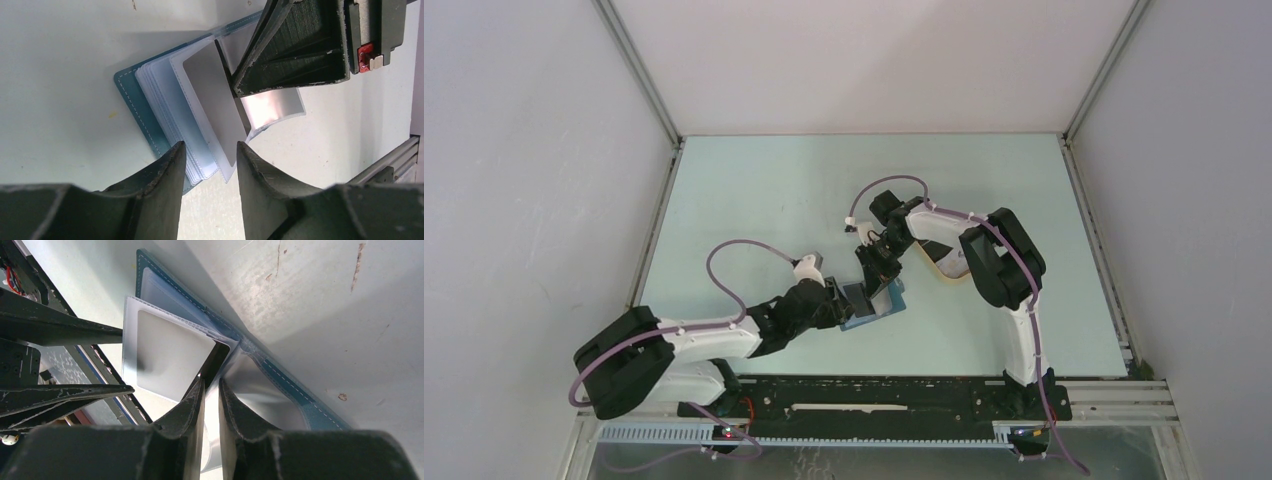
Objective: Put the credit cards into the card holder
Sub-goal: Turn over the card slot in the card holder.
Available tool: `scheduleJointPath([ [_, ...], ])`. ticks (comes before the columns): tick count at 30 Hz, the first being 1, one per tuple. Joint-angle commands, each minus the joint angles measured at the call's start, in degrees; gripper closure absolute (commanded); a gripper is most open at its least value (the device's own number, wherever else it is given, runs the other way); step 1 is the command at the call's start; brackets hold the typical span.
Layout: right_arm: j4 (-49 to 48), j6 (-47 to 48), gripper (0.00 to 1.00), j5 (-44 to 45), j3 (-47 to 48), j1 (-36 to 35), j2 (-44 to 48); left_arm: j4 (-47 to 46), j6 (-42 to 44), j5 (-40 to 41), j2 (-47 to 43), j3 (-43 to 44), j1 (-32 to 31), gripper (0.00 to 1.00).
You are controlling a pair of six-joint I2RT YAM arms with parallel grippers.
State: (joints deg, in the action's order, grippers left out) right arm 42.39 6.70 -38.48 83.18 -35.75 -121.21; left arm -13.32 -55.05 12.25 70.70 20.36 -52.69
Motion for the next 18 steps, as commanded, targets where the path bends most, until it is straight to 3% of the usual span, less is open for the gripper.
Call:
scheduleJointPath([
  [1,0.2,0.4,0.76,1.2,1.6,-0.5,-1.5,-3.0,-0.1,0.2,1.2,1.5,0.4,0.53],
  [18,0.4,0.6,0.76,0.3,1.7,-0.6,-1.4,-2.5,0.5,-0.6,2.1,2.8,0.4,0.58],
])
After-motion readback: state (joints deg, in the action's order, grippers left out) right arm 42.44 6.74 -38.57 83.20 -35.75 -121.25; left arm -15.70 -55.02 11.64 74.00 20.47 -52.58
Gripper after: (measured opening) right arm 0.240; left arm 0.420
